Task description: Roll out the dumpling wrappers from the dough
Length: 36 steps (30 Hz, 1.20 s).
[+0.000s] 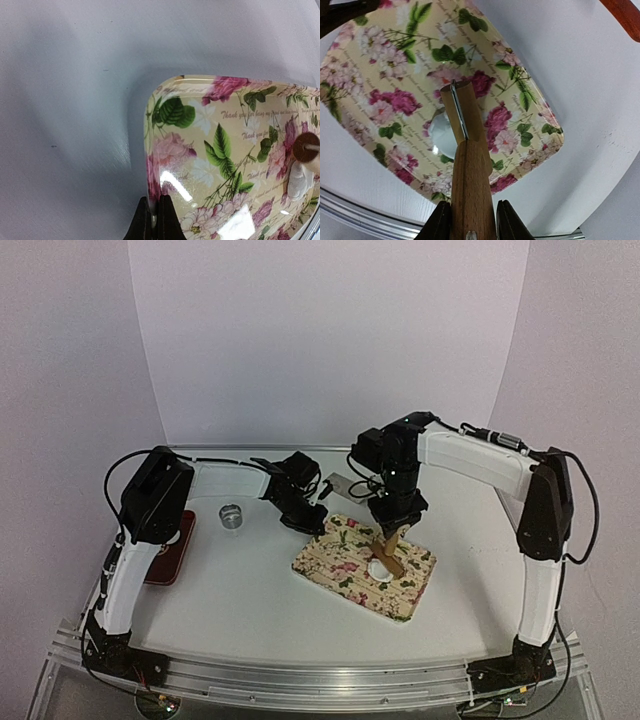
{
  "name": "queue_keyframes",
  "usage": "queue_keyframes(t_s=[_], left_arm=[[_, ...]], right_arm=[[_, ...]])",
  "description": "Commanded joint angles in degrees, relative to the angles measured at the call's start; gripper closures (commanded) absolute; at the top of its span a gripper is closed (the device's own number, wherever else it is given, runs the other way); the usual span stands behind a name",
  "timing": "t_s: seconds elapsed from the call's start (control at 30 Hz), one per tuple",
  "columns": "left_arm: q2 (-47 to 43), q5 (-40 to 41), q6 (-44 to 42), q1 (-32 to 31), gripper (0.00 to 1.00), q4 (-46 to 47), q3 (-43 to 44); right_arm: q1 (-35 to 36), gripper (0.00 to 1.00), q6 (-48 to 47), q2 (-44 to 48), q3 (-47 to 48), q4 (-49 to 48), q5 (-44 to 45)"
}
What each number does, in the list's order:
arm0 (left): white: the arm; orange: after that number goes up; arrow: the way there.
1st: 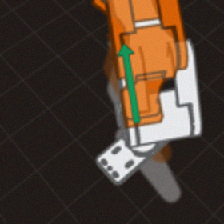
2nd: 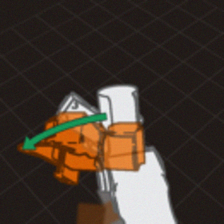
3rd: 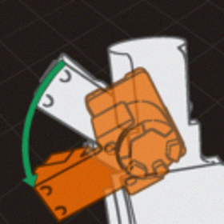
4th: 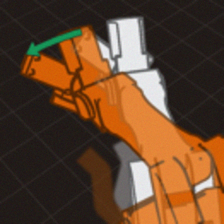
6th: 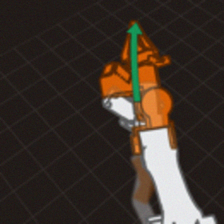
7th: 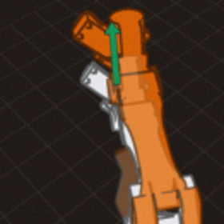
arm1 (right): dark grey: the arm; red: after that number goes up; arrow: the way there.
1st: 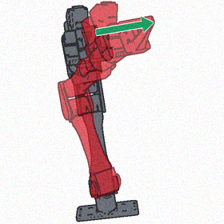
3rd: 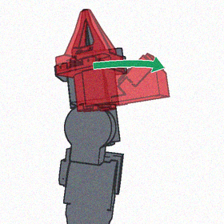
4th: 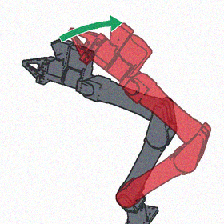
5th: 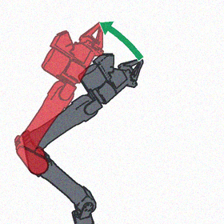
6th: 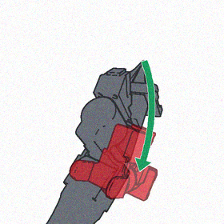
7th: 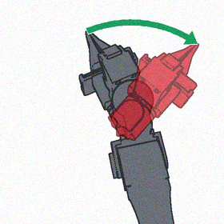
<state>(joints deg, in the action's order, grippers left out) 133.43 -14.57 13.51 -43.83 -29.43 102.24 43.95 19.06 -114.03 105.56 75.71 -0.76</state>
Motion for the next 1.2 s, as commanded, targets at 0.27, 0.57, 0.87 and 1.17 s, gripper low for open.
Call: queue_keyframes(t_s=[0.27,0.57,0.87,1.17], left_arm=[[-0.4,3.2,0.3,-0.5,1.0,-3.4,-2.5],[-0.4,3.5,0.6,-0.6,1.0,-3.5,-2.4],[0.4,3.6,0.6,-0.6,1.0,-4.1,-1.2],[1.0,3.8,0.3,-0.6,1.0,-4.8,-0.4]], right_arm=[[2.9,1.0,-1.9,5.2,-0.1,1.3,-2.5],[3.2,1.0,-4.0,3.1,-2.3,-0.7,0.1],[3.3,1.0,-5.0,2.4,-5.4,-3.6,-0.1],[3.3,1.0,-4.6,1.9,-9.2,-3.7,4.2]])
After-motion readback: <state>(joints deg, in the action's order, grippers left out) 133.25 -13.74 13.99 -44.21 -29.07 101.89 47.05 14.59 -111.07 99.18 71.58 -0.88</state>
